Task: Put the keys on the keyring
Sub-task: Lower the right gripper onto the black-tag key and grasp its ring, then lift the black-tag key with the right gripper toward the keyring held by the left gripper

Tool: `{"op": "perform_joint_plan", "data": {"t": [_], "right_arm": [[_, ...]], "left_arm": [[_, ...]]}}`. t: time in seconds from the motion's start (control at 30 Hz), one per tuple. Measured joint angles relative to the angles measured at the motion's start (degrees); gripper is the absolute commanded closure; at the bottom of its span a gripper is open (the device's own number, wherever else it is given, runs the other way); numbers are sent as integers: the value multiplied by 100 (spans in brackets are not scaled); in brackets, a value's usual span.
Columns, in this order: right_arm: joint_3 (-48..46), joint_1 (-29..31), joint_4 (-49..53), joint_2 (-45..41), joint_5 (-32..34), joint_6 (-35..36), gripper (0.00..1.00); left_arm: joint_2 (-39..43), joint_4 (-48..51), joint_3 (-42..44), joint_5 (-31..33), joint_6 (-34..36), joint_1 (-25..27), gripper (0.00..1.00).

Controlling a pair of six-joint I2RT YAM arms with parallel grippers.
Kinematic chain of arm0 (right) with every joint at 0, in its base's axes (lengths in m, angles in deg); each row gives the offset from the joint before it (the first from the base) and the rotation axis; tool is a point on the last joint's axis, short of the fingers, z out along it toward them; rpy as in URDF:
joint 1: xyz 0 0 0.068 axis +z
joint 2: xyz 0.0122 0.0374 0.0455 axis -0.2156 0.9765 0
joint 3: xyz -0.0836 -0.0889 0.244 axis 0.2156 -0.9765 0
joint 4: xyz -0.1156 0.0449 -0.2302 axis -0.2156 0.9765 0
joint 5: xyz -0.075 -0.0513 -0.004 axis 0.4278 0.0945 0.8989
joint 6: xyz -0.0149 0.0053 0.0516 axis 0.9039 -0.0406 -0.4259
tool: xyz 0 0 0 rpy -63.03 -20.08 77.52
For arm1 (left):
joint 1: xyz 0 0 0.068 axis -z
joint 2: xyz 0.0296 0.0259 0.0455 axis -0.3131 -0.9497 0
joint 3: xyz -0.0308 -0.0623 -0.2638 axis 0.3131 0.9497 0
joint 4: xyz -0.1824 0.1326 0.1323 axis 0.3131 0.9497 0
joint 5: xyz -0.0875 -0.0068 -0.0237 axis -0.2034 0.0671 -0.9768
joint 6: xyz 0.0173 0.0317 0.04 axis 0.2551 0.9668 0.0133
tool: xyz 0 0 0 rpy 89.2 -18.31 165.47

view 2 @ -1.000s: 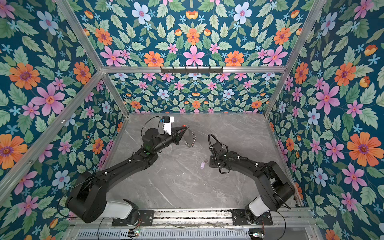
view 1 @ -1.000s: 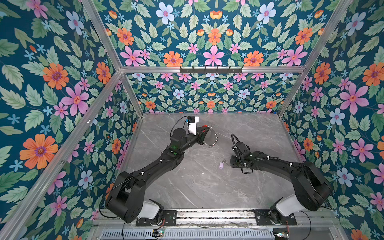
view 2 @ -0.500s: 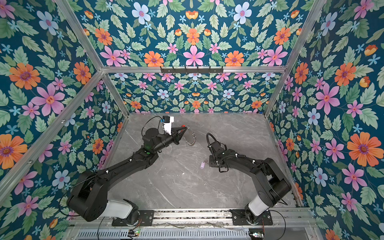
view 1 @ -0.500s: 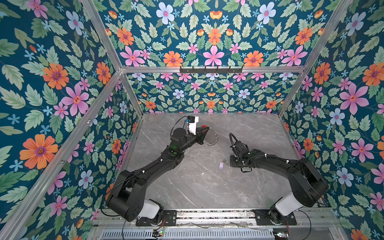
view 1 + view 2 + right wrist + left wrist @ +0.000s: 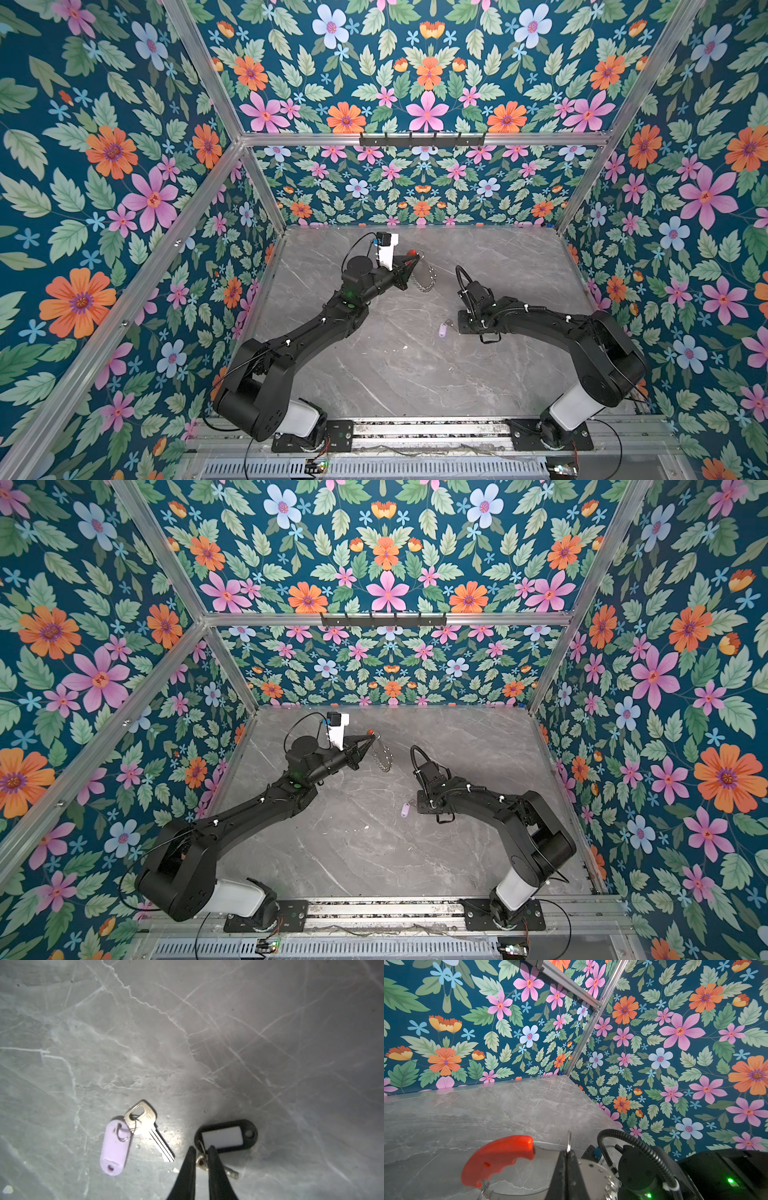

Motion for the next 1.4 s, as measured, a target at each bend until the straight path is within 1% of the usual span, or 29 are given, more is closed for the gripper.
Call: {"op": "perform_joint_plan", "data": {"t": [0.2,0.73,0.83,0.97,1.1,1.23,1.4], "right_arm": [[20,0,44,31,68,105,87],[-109,0,28,-24,44,122,87],[-111,0,22,-24,44,122,90],[-111,0,-9,-24,33,120,100],[-111,0,-2,-50,24,142,100],[-94,0,72,-245,4,168,100],[-59,7,214,-866,85,273,100]], "left_arm": [[13,0,2,0,0,0,100],[13,0,2,-76,-20,0,100],[13,0,2,-114,-31,0,100],[15,0,2,-116,-42,0,100],[15,0,2,-81,-173,0,100],[15,-66,28,63,-280,0,100],[15,-240,79,192,-323,0,100]]}}
